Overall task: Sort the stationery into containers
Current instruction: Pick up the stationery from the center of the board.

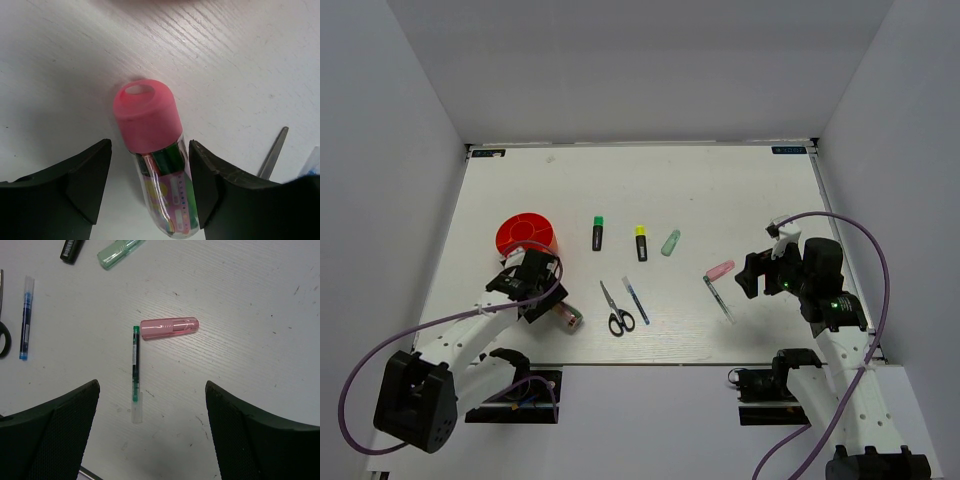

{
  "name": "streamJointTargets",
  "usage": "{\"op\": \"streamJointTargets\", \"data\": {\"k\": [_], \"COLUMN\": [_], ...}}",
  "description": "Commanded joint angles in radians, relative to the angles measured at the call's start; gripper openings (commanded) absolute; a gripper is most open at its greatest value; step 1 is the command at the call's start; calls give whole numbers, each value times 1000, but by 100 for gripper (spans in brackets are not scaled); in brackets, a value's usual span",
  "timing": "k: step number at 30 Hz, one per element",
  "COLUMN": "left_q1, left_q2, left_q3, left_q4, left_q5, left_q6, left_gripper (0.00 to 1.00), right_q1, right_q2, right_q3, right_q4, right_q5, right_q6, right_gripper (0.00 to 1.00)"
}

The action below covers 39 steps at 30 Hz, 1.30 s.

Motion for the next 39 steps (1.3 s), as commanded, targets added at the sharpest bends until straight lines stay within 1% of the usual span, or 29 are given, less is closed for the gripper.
{"op": "streamJointTargets", "data": {"k": [1,10,13,14,17,18,19,20,24,26,28,29,30,32,33,34,35,37,38,39], "left_q1": [-17,-47,-64,-66,-73,-81,-86,-92,-152,-165,-184,-187,-191,-196,-196,-195,-196,-198,-196,-195], "left_q2": [1,17,21,18,-4,-19,-28,-65,-148,-185,-199,-199,-197,-190,-165,-153,-142,-102,-89,-85], "left_q3": [-25,-108,-124,-124,-125,-125,-119,-114,-50,25,77,159,190,290,316,370,416,464,473,484], "left_q4": [20,67,82,86,70,66,61,46,-11,-52,-85,-103,-124,-109,-120,-123,-115,-82,-59,19], "left_q5": [-71,-95,-95,-94,-91,-92,-91,-91,-107,-110,-126,-156,-170,-199,-234,-253,-300,-380,-446,-463], "left_q6": [-49,-142,-150,-147,-143,-143,-130,-123,-66,3,58,104,155,239,334,369,461,518,576,619], "left_gripper": [73,72,53,38,19,8,2,0,0,0,0,0,0,0,0,0,0,0,0,0], "right_q1": [6,6,6,6,6,5,5,6,6,6,8,8,3,6,8,6,8,8,6,6], "right_q2": [-13,-15,-19,-15,-22,-26,-23,-21,-26,-30,-30,-32,-30,-32,-30,-33,-32,-36,-38,-39], "right_q3": [44,44,45,44,45,45,44,45,44,44,42,41,41,38,41,36,33,34,30,28], "right_q4": [1,-5,-7,-2,-5,-4,-4,-5,-2,-2,-4,-1,-1,2,2,4,7,10,12,16], "right_q5": [-18,-21,-20,-18,-17,-20,-17,-17,-21,-20,-21,-24,-26,-31,-35,-34,-34,-31,-31,-32], "right_q6": [12,12,14,8,14,17,17,15,17,18,18,18,17,18,18,20,20,21,21,21], "right_gripper": [88,88,88,88,88,88,88,88,88,88,84,82,79,50,34,6,0,0,0,0]}}
